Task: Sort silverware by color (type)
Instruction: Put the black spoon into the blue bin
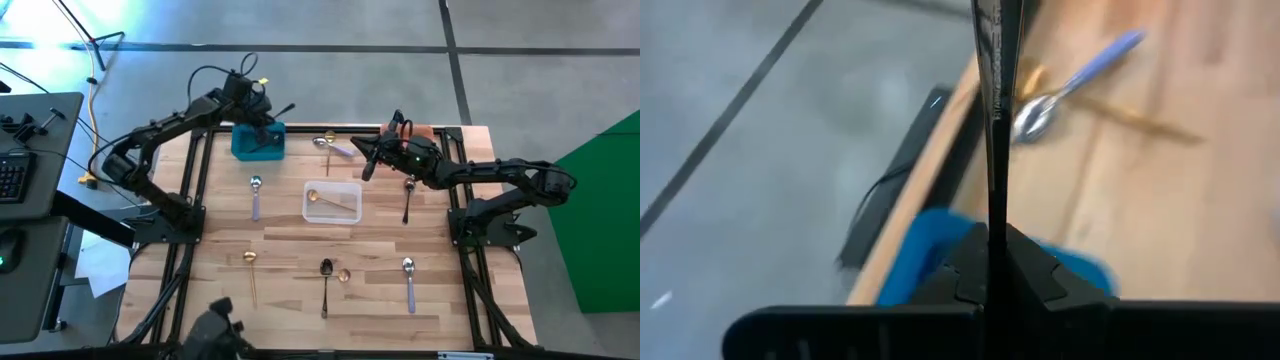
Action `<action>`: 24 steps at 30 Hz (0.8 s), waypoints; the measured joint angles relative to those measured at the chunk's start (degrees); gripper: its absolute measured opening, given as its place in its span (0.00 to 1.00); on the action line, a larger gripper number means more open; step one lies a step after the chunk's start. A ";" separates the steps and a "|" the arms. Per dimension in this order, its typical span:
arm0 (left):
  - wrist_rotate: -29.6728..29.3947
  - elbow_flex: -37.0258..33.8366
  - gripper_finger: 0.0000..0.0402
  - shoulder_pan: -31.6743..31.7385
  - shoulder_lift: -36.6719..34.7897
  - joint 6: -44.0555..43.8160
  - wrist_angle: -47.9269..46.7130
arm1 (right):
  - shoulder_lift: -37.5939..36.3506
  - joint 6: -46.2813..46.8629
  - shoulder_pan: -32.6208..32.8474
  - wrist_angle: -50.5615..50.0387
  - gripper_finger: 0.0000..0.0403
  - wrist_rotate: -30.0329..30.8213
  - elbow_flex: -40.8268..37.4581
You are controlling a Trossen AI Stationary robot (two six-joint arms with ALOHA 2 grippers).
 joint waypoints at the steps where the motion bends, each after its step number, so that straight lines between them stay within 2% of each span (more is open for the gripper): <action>1: -1.19 0.90 0.00 0.55 0.57 0.56 -0.90 | 0.00 -0.27 0.00 -0.10 0.03 0.00 0.00; 9: -2.61 8.73 0.00 2.31 9.03 2.71 -9.62 | 0.00 -0.80 0.00 -0.71 0.00 0.00 0.00; 14: -6.53 9.15 0.00 2.25 13.04 3.79 -10.65 | 0.02 -1.42 0.00 -0.90 0.00 0.00 0.00; 17: -6.91 9.17 0.00 2.53 14.72 4.09 -12.15 | 0.02 -1.43 0.02 -0.90 0.00 0.00 0.00; 24: -7.24 9.15 0.00 2.28 13.95 4.27 -19.87 | 0.02 -1.51 0.04 -0.88 0.01 0.01 0.00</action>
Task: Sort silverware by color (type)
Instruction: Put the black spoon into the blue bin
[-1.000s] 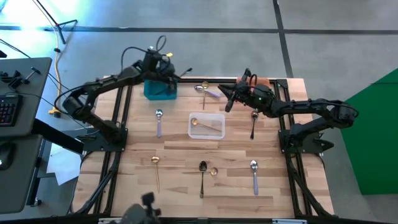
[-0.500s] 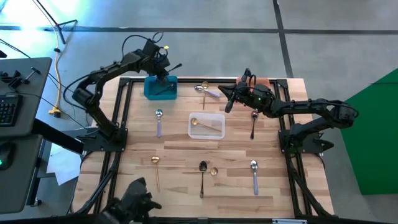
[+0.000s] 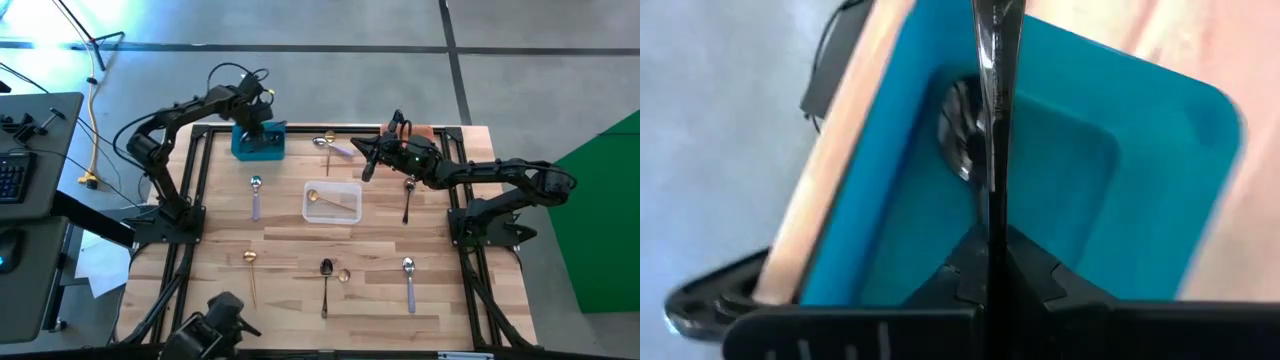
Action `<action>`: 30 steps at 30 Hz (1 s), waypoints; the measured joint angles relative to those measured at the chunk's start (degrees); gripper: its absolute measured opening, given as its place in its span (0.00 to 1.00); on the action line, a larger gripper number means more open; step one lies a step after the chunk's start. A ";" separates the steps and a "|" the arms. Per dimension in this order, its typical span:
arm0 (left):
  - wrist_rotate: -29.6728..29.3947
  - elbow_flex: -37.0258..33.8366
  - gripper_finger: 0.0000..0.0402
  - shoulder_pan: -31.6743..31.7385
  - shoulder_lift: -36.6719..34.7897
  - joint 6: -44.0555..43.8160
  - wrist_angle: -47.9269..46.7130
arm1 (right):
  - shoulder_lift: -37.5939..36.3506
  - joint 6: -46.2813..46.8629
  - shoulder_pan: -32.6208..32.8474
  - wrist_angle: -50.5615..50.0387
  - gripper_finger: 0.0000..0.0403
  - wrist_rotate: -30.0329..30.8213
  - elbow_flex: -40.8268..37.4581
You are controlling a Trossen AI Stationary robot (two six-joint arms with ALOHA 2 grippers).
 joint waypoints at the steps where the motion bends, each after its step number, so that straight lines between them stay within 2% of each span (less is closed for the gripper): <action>1: 0.00 0.04 0.00 -0.13 -0.28 -0.37 -1.08 | 0.00 -0.21 0.01 0.00 0.01 0.01 0.00; 5: -0.04 -0.14 0.00 -0.50 -0.35 -3.12 -4.70 | 0.00 -0.36 -0.01 0.00 0.01 0.01 0.00; 17: -0.85 -5.53 0.00 0.47 -0.33 -6.65 -0.99 | 0.00 -1.27 -0.01 -0.24 0.01 0.01 0.00; 21: -0.73 -5.93 0.04 0.66 -0.33 -7.81 0.07 | 0.00 -2.60 -0.01 -1.03 0.01 0.03 0.00; 25: 0.02 -5.93 0.12 0.66 -0.33 -8.83 1.05 | 0.00 -2.26 -0.01 -2.64 0.05 0.01 0.00; 30: -0.02 -5.97 0.19 0.66 -1.15 -9.80 2.24 | 0.00 -1.27 -0.11 -4.59 0.16 0.18 0.07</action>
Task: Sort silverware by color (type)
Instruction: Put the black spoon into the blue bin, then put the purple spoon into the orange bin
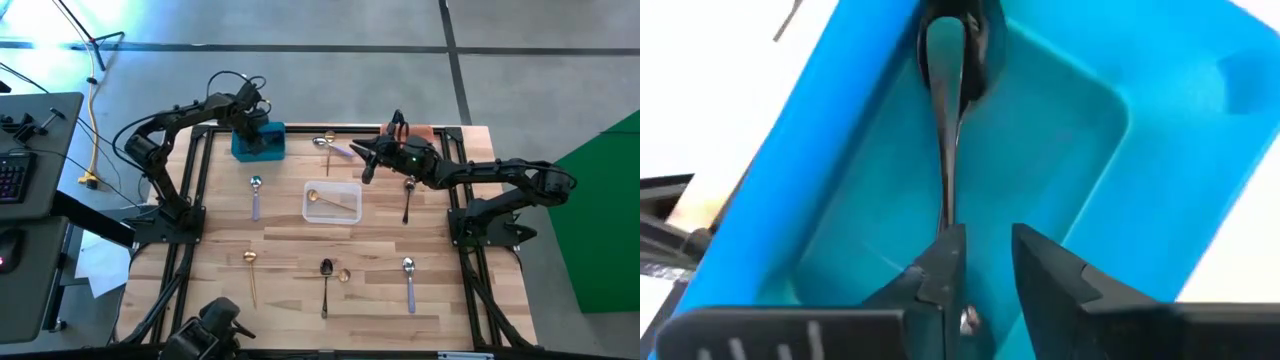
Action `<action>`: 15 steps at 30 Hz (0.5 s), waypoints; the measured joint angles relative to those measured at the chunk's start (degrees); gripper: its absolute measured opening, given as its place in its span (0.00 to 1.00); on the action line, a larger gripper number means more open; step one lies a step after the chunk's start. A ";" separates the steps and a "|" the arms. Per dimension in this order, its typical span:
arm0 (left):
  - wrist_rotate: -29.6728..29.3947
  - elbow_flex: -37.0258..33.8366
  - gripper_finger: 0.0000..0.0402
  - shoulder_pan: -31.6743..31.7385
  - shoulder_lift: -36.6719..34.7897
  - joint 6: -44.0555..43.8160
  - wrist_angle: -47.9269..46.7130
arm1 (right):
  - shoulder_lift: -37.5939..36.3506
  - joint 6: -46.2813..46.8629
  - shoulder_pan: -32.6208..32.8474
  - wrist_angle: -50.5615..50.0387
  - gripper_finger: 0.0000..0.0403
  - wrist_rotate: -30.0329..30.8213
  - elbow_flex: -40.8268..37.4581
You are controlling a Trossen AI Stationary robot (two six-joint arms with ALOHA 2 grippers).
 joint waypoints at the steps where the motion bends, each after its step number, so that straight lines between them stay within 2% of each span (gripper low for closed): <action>1: 0.01 0.00 0.19 0.00 -0.68 0.00 0.13 | 0.00 0.68 -0.22 -1.85 0.19 0.25 0.53; 4: 0.33 -0.25 0.18 -0.25 -3.41 -0.71 1.53 | 0.02 2.20 -1.22 -10.99 0.28 1.11 3.73; 7: 0.79 -3.02 0.15 -0.86 -7.87 -3.23 7.74 | 0.89 2.07 -2.21 -17.32 0.35 1.04 6.51; 11: 1.09 -10.50 0.09 -2.17 -15.27 -8.52 20.88 | 4.09 1.14 -4.26 -19.33 0.43 -0.01 9.06; 15: 2.90 -19.38 0.05 -3.93 -22.00 -13.28 35.50 | 10.42 1.57 -8.30 -25.90 0.48 -4.85 13.77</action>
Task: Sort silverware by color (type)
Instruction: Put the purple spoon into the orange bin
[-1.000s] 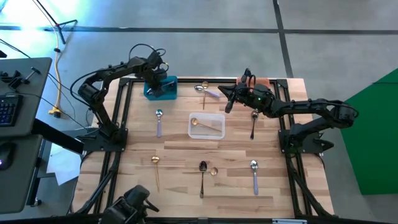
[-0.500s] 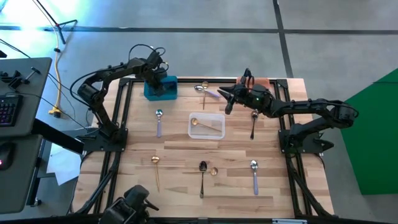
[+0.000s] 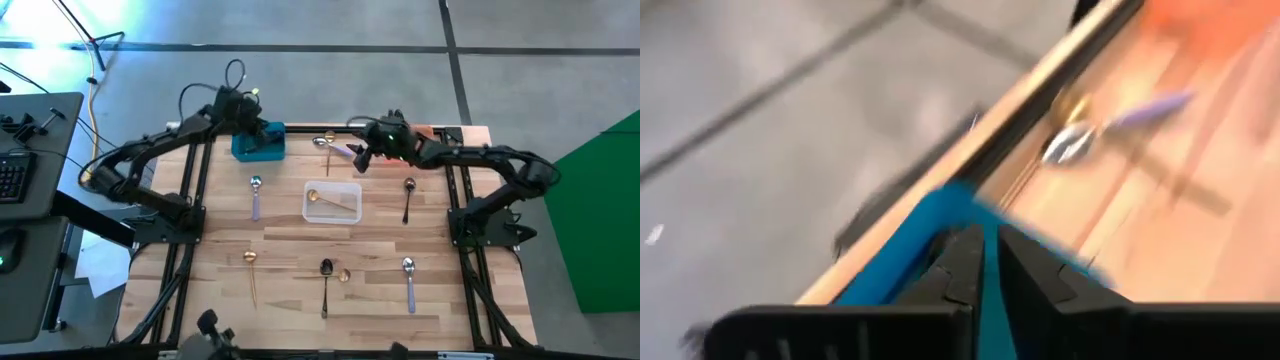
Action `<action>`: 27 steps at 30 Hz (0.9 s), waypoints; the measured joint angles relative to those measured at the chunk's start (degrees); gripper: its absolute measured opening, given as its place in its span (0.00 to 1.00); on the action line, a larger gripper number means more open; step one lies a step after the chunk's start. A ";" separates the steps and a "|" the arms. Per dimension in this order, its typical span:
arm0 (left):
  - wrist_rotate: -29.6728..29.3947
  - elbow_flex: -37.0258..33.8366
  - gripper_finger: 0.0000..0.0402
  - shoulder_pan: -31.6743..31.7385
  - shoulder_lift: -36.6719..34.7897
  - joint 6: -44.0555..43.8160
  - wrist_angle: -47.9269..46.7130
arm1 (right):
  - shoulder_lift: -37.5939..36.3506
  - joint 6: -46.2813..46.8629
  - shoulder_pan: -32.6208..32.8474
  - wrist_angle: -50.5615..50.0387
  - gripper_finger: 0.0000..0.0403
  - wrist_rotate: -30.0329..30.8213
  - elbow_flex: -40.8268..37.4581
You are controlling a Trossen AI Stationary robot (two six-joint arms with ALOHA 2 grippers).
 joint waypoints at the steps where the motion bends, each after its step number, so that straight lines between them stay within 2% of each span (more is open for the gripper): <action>1: 1.24 -2.39 0.05 -0.45 -1.43 -1.00 4.15 | 1.77 -0.04 -0.83 -2.19 0.48 -0.95 1.73; 6: 6.05 -12.38 0.04 -2.39 -6.09 -6.32 22.19 | 12.18 -3.98 -3.54 -16.35 0.48 -2.23 12.96; 10: 7.28 -17.05 0.04 -3.64 -7.25 -7.59 29.57 | 20.67 -6.99 -5.24 -27.33 0.48 -5.12 22.46; 13: 7.21 -18.20 0.04 -4.07 -7.30 -7.59 30.47 | 26.47 -7.52 -6.22 -32.93 0.48 -8.16 27.79; 21: 7.09 -19.75 0.04 -3.96 -7.28 -6.70 30.26 | 35.30 -9.20 -7.02 -38.88 0.47 -8.58 35.15; 24: 7.04 -19.75 0.04 -3.96 -7.28 -5.81 30.45 | 35.75 -9.49 -7.02 -38.85 0.40 -8.60 35.36; 27: 6.95 -19.75 0.04 -3.96 -7.28 -5.60 30.43 | 35.96 -9.60 -7.10 -38.77 0.28 -8.47 35.36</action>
